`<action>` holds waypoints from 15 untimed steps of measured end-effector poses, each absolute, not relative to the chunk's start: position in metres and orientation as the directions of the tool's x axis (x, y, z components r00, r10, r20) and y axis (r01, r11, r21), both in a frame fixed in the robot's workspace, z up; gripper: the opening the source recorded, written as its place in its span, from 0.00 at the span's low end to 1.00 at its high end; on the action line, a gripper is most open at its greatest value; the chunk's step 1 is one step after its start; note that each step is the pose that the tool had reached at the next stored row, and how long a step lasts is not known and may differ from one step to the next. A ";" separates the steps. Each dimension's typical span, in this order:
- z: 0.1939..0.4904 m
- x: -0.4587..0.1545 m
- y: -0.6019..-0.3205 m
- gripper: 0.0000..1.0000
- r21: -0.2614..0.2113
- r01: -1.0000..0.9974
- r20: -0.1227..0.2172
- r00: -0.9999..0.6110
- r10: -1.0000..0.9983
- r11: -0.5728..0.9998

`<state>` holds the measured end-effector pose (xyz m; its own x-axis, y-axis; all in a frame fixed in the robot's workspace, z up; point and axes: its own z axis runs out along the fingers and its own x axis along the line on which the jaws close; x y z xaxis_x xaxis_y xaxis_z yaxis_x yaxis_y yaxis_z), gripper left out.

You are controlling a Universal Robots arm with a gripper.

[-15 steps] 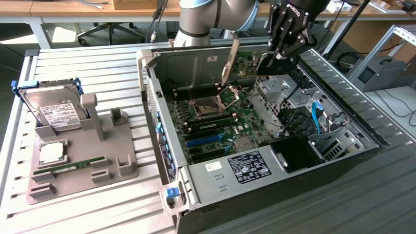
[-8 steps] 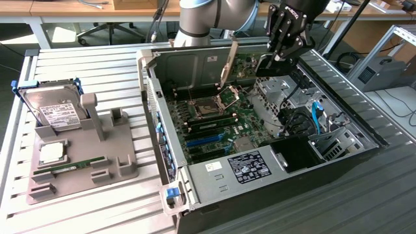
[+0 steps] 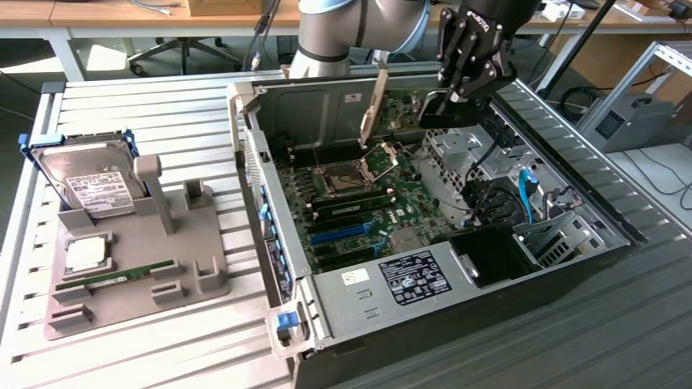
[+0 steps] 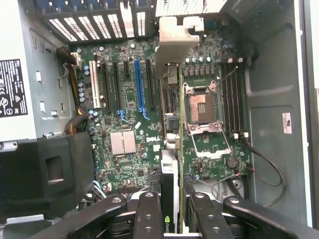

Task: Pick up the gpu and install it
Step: 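Insert the gpu into the slot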

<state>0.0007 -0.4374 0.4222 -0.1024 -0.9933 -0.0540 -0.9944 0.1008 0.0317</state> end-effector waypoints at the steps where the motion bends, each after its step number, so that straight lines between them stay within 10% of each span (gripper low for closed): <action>1: 0.422 -0.001 -0.437 0.27 0.032 -0.994 -0.054 -0.102 -0.993 0.101; 15: 0.409 -0.005 -0.437 0.27 0.032 -0.994 -0.054 -0.102 -0.993 0.101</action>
